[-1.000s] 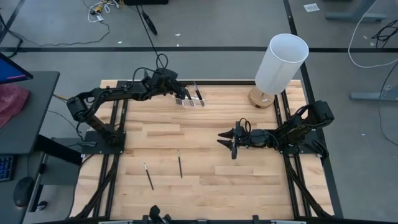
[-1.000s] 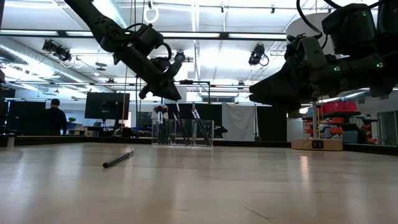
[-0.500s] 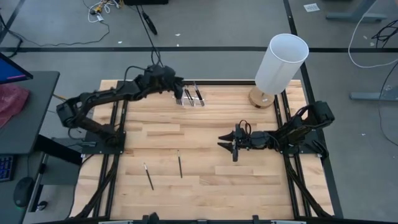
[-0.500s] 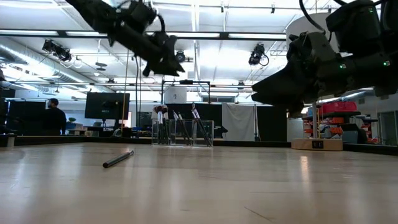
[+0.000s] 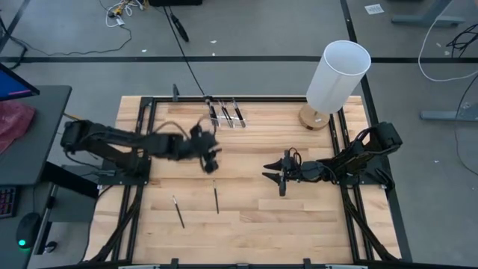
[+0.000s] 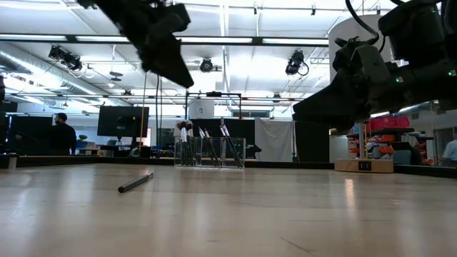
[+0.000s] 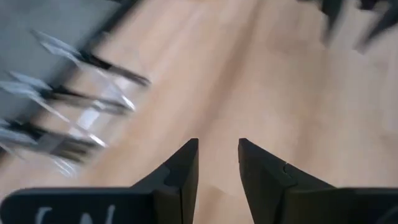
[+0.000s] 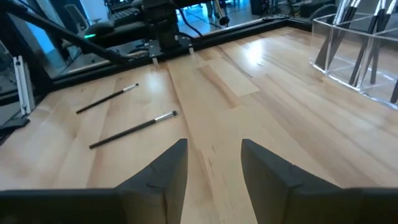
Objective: Put items in baskets/containers
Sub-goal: Put the black eyeshadow brush into the transparent organizer
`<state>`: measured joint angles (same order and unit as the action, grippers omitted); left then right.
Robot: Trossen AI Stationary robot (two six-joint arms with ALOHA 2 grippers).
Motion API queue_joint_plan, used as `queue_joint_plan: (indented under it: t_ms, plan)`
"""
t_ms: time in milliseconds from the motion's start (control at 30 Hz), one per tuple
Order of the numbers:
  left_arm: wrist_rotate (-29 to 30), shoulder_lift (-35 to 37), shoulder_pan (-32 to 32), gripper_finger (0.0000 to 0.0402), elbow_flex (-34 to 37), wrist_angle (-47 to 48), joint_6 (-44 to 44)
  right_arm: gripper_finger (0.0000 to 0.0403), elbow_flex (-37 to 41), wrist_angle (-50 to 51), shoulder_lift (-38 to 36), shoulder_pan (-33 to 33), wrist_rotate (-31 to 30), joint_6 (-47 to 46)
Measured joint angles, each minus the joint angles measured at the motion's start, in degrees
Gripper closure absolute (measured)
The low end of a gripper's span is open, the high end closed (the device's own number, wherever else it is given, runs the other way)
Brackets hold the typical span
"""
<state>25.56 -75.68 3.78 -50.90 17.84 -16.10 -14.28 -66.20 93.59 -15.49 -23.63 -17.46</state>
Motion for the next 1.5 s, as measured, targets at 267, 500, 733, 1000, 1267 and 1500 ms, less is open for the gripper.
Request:
queue_joint_plan:
  t_ms: [267, 500, 733, 1000, 1267, 1500]
  plan:
    - [5.78, 0.00, 12.42, 0.0287, 8.94, -1.97, -24.40, 0.0252, 0.00, 0.46, -0.01, 0.00, 0.02, -0.54]
    - [4.24, -0.02, 15.23, 0.0287, 17.01, -11.99, -39.06, 0.0252, -0.41, 1.18, -0.01, -3.23, -1.00, -3.27]
    - [2.56, -0.02, 19.11, 0.0287, 17.99, -10.44, -40.34, 0.0252, -6.39, 9.70, -0.01, -6.92, -2.96, -3.33]
    - [-0.84, -0.04, 28.22, 0.0287, 15.53, 0.03, -55.20, 0.0252, -10.88, 17.12, -0.01, -7.52, -7.39, -2.02]
    - [-3.02, -0.35, 42.15, 0.0287, 14.38, 10.61, -80.80, 0.0252, -10.88, 17.76, -0.01, -6.53, -7.48, -0.67]
    - [-10.70, -4.04, 49.98, 0.0287, 14.38, 11.75, -101.06, 0.0252, -10.88, 17.76, -0.01, -5.12, -7.48, 1.82]
